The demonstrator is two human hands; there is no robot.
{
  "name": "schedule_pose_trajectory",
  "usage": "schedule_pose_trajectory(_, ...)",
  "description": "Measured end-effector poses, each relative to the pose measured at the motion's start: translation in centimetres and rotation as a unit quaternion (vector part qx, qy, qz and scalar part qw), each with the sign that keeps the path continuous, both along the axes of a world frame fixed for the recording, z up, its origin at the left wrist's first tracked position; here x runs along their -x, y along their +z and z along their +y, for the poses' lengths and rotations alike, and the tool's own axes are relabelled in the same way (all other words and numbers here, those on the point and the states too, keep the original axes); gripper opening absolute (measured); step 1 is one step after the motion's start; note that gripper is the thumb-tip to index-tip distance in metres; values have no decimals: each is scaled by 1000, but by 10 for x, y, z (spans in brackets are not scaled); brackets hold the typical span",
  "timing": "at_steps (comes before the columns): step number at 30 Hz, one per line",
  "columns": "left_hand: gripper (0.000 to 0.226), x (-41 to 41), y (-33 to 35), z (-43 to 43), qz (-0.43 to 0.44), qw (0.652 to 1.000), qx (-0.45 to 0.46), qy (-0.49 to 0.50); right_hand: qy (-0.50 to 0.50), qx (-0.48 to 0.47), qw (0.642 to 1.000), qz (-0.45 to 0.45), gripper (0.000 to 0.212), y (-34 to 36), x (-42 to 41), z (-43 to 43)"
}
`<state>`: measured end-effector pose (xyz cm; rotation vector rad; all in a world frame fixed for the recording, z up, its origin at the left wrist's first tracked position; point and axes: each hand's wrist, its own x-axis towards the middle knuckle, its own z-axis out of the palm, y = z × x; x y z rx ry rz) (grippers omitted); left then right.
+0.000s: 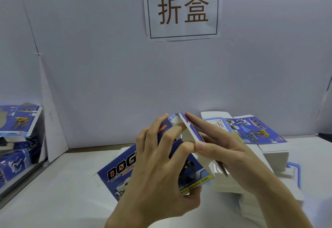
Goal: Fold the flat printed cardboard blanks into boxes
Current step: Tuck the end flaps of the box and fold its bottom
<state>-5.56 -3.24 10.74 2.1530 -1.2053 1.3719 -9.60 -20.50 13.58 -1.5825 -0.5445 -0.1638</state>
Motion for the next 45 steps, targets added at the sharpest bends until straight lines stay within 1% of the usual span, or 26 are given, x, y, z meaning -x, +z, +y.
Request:
schedule_pose_trajectory(4, 74, 2, 1, -3, 4, 1000, 1, -7, -18, 12, 1000, -7, 54, -1, 1, -2)
schedule_pose_trajectory(5, 72, 2, 2, -3, 6, 1000, 1, -10, -25, 12, 1000, -10, 50, -1, 1, -1)
schedule_pose_trajectory(7, 68, 1, 2, -2, 12, 1000, 0, -20, -101, 20, 993, -50, 33, -2, -2, 1)
schedule_pose_trajectory(9, 66, 1, 2, -1, 12, 1000, -10, -18, -183, 21, 980, -75, 29, -4, -6, 1)
schedule_pose_trajectory(10, 67, 0, 2, -1, 13, 1000, -14, -15, -195, 19, 978, -73, 30, -5, -8, 0)
schedule_pose_trajectory(11, 66, 0, 2, 0, 16, 1000, -15, -13, -189, 20, 979, -73, 30, -5, -9, -1)
schedule_pose_trajectory(14, 67, -2, 3, 2, 24, 1000, -7, -15, -124, 41, 989, -65, 31, -5, -7, -2)
schedule_pose_trajectory(15, 68, -3, 3, 3, 25, 1000, -7, -14, -117, 42, 990, -63, 31, -4, -7, -1)
schedule_pose_trajectory(19, 71, -5, 2, 4, 31, 999, -9, -20, -158, 7, 985, -70, 30, -6, -11, 2)
schedule_pose_trajectory(23, 71, -6, 0, 3, 43, 998, 14, -34, -105, 36, 992, -59, 34, -7, -8, 5)
schedule_pose_trajectory(26, 73, -4, 1, 4, 44, 998, 26, -34, -86, 43, 994, -54, 39, -5, -7, 8)
schedule_pose_trajectory(31, 75, 2, 1, 2, 72, 995, 40, -48, -171, 33, 980, -97, 25, -9, -13, 25)
schedule_pose_trajectory(33, 76, 2, 1, 3, 80, 994, 46, -51, -184, 20, 977, -103, 17, -11, -14, 27)
schedule_pose_trajectory(35, 75, 0, 1, 6, 86, 993, 58, -51, -177, 21, 979, -100, 12, -12, -15, 24)
schedule_pose_trajectory(37, 74, -1, 0, 7, 91, 992, 69, -50, -169, 22, 981, -92, 14, -13, -14, 22)
schedule_pose_trajectory(39, 77, -2, -1, 6, 91, 992, 78, -49, -179, 28, 979, -98, 21, -13, -14, 22)
schedule_pose_trajectory(41, 81, -3, -2, 4, 73, 993, 82, -51, -189, 70, 972, -118, 26, -13, -14, 24)
schedule_pose_trajectory(43, 84, -4, -1, 3, 65, 992, 93, -59, -155, 101, 976, -118, 28, -13, -11, 23)
schedule_pose_trajectory(45, 86, -5, 1, 5, 65, 991, 103, -60, -105, 101, 983, -109, 33, -12, -8, 21)
